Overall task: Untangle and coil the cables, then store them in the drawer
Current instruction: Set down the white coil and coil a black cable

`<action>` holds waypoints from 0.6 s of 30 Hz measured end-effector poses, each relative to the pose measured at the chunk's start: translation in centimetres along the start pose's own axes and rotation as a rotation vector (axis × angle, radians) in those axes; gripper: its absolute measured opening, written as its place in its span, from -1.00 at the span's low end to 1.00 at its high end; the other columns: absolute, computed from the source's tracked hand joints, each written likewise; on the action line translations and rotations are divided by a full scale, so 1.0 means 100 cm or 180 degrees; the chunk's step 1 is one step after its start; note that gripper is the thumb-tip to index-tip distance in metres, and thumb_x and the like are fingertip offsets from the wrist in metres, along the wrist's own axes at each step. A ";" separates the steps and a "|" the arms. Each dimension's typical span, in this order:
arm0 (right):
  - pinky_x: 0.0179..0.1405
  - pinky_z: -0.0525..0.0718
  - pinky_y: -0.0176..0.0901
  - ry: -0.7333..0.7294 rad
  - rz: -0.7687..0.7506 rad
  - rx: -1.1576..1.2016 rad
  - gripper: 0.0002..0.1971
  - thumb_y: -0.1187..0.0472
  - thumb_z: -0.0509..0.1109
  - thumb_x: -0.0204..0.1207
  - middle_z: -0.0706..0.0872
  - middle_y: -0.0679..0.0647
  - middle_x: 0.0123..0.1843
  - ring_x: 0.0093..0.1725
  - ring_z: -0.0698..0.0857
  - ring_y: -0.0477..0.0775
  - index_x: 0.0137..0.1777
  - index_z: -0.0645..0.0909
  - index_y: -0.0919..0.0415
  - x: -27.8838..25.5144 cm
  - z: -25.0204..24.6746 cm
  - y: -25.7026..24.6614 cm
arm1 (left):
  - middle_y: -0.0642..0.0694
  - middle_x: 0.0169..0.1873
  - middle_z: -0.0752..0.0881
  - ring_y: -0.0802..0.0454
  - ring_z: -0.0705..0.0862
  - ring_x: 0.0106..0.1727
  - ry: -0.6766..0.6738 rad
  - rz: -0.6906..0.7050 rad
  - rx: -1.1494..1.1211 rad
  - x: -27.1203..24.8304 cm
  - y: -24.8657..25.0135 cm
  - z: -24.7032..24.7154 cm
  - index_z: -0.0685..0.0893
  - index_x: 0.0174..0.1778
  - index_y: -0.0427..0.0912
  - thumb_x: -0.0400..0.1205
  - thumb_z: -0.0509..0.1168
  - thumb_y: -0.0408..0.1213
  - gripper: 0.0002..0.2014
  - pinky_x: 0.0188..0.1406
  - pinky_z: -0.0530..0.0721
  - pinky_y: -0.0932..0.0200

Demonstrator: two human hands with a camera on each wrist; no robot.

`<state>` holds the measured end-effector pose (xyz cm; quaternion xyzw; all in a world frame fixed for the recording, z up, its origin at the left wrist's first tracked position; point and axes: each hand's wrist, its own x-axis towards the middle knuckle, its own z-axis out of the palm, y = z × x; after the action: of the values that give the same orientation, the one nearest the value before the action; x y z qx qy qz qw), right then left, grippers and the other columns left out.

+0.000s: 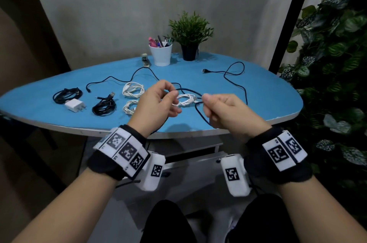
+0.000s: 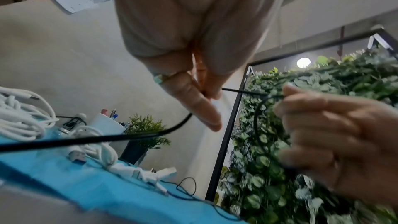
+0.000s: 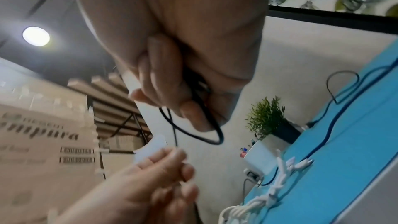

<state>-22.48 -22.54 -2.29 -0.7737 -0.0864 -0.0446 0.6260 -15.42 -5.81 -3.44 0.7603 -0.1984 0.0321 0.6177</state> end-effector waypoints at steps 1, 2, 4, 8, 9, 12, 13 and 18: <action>-0.52 0.18 -0.21 0.0095 -0.0015 0.0312 -0.56 0.10 0.11 0.70 0.29 0.04 -0.65 -0.62 0.18 -0.04 -0.43 0.45 0.21 0.000 0.000 -0.001 | -0.14 -0.35 0.65 0.02 0.72 -0.46 -0.0110 -0.0061 0.0113 -0.001 -0.003 0.003 0.52 -0.24 -0.06 0.68 0.20 -0.36 -0.82 -0.47 0.70 0.20; -0.48 0.19 -0.17 0.0181 -0.0029 0.0550 -0.56 0.10 0.09 0.71 0.36 0.06 -0.67 -0.65 0.20 -0.04 -0.41 0.44 0.22 0.000 0.000 -0.003 | -0.14 -0.36 0.65 0.04 0.70 -0.51 -0.0238 -0.0107 0.0244 -0.003 -0.007 0.007 0.52 -0.24 -0.07 0.67 0.22 -0.38 -0.82 -0.53 0.66 0.22; -0.48 0.29 -0.16 0.0316 -0.0090 0.0996 -0.58 0.09 0.05 0.72 0.59 0.12 -0.57 -0.69 0.32 -0.04 -0.36 0.44 0.21 0.001 0.000 -0.006 | -0.13 -0.37 0.66 0.09 0.66 -0.57 -0.0492 -0.0164 0.0521 -0.008 -0.011 0.015 0.53 -0.26 -0.08 0.66 0.23 -0.39 -0.81 -0.61 0.60 0.26; -0.39 0.66 -0.21 0.0539 -0.0322 0.2138 -0.64 0.14 0.00 0.73 0.78 0.23 -0.03 -0.25 0.78 0.11 -0.18 0.53 0.26 0.006 -0.001 -0.013 | -0.13 -0.34 0.69 0.03 0.67 -0.56 -0.1146 -0.0206 0.1223 -0.016 -0.017 0.021 0.55 -0.22 -0.15 0.66 0.21 -0.39 -0.86 -0.59 0.64 0.23; -0.21 0.74 -0.13 0.0651 -0.0414 0.2330 -0.65 0.17 0.00 0.73 0.74 0.25 0.06 -0.02 0.78 0.18 -0.13 0.55 0.29 0.008 -0.004 -0.013 | -0.13 -0.35 0.68 0.02 0.67 -0.54 -0.1383 -0.0246 0.1380 -0.019 -0.018 0.021 0.56 -0.19 -0.17 0.66 0.19 -0.39 -0.87 -0.56 0.66 0.22; 0.20 0.62 -0.02 0.1185 -0.0599 0.2285 -0.73 0.24 0.06 0.72 0.68 0.14 0.08 0.30 0.63 0.13 -0.04 0.59 0.27 0.014 -0.013 -0.011 | -0.07 -0.38 0.68 0.00 0.68 -0.48 -0.2033 -0.0380 0.1572 -0.024 -0.018 0.021 0.54 -0.16 -0.15 0.68 0.15 -0.40 -0.86 -0.48 0.65 0.24; 0.20 0.57 -0.06 0.1324 -0.0634 0.2103 -0.75 0.25 0.08 0.71 0.67 0.06 0.03 0.23 0.63 0.03 -0.03 0.60 0.23 0.016 -0.016 -0.008 | -0.06 -0.38 0.68 0.01 0.69 -0.47 -0.2157 -0.0404 0.1564 -0.025 -0.017 0.021 0.52 -0.17 -0.13 0.69 0.14 -0.38 -0.85 -0.46 0.65 0.25; -0.10 0.52 -0.20 0.1928 -0.0573 -0.0291 -0.79 0.20 0.12 0.70 0.62 -0.10 -0.33 -0.32 0.53 -0.13 0.05 0.61 0.08 0.014 -0.020 0.007 | -0.10 -0.34 0.65 0.04 0.73 -0.37 -0.2080 -0.0193 0.1257 -0.022 -0.001 0.015 0.52 -0.20 -0.11 0.72 0.13 -0.28 -0.82 -0.33 0.72 0.22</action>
<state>-20.91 -24.54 -2.27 -0.7419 0.0379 -0.3320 0.5814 -17.69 -6.62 -4.54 0.8403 -0.3523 -0.1927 0.3642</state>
